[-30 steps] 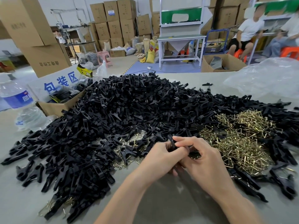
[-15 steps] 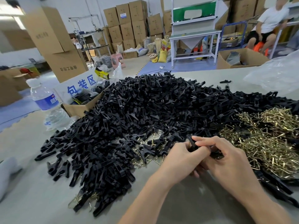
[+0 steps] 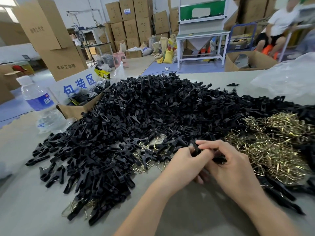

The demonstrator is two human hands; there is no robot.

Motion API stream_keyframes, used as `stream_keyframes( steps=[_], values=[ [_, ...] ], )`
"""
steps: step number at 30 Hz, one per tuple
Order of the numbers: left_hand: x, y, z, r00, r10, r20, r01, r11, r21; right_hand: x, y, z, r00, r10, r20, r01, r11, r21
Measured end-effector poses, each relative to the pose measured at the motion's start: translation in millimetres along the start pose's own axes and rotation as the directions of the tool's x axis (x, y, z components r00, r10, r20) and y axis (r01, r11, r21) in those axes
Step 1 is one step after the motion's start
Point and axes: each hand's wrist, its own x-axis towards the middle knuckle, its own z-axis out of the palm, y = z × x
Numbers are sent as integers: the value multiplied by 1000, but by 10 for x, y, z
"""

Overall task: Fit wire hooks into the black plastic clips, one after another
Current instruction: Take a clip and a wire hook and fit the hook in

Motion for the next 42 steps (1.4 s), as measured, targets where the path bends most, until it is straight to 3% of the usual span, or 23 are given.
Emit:
stream_keyframes(
  steps=[7, 33, 42],
  values=[
    [-10, 7, 17, 996, 39, -86, -37, 999, 30, 18, 63, 9, 1000, 4, -8, -4, 999, -45],
    [-63, 70, 43, 989, 122, -83, -124, 992, -16, -4, 89, -13, 1000, -21, 10, 22, 996, -81],
    [-32, -10, 139, 969, 146, -201, -139, 989, 48, -5, 98, -25, 1000, 17, 14, -16, 995, -103]
  ],
)
